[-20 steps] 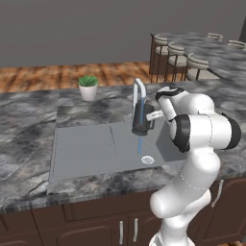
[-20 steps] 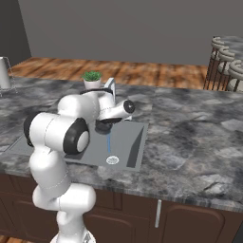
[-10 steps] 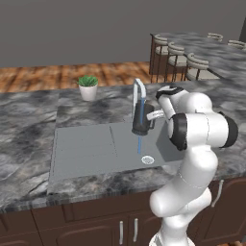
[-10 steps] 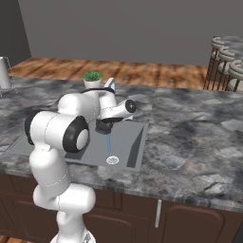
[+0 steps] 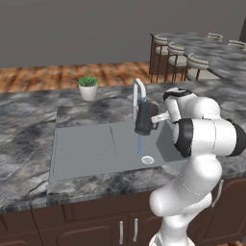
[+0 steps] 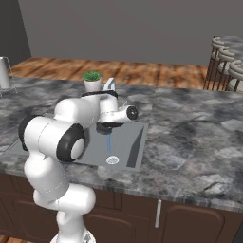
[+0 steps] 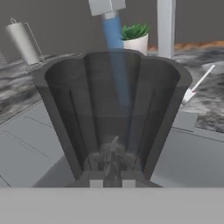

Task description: Turn on the sink faucet and place the jug under the water for a few seconds to fill it up.

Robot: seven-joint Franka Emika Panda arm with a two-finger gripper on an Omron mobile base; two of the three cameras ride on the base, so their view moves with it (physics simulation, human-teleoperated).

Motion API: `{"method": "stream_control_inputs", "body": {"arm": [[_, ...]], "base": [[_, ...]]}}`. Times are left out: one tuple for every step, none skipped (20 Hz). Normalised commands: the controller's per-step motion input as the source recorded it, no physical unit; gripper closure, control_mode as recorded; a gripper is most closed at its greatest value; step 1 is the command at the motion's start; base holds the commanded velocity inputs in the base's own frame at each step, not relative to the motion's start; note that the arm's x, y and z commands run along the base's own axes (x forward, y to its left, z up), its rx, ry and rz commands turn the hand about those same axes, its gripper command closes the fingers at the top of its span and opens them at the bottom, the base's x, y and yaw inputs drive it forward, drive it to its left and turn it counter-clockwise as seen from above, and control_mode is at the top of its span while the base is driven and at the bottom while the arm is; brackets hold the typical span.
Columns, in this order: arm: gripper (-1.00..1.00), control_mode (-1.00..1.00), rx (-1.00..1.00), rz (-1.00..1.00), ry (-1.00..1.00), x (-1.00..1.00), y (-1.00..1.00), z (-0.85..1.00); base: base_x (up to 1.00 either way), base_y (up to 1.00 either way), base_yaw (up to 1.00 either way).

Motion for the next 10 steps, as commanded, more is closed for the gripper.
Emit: {"method": "stream_control_inputs", "body": {"arm": [[1.0,-1.0,0.0,0.0,-0.11,-0.23,0.0,0.0],[1.0,-1.0,0.0,0.0,-0.07,-0.11,0.0,0.0],[1.0,-1.0,0.0,0.0,-0.05,0.0,0.0,0.0],[1.0,-1.0,0.0,0.0,-0.01,0.0,0.0,0.0],[1.0,-1.0,0.0,0.0,0.0,0.0,0.0,0.0],[1.0,-1.0,0.0,0.0,0.0,0.06,0.0,0.0],[1.0,-1.0,0.0,0.0,0.0,0.08,0.0,0.0],[1.0,-1.0,0.0,0.0,0.0,0.11,0.0,0.0],[1.0,-1.0,0.0,0.0,0.0,0.1,0.0,0.0],[1.0,-1.0,0.0,0.0,0.0,0.1,0.0,0.0]], "base": [[0.0,0.0,0.0],[0.0,0.0,0.0],[0.0,0.0,0.0],[0.0,0.0,0.0],[0.0,0.0,0.0],[0.0,0.0,0.0],[0.0,0.0,0.0],[0.0,0.0,0.0],[0.0,0.0,0.0],[0.0,0.0,0.0]]}}
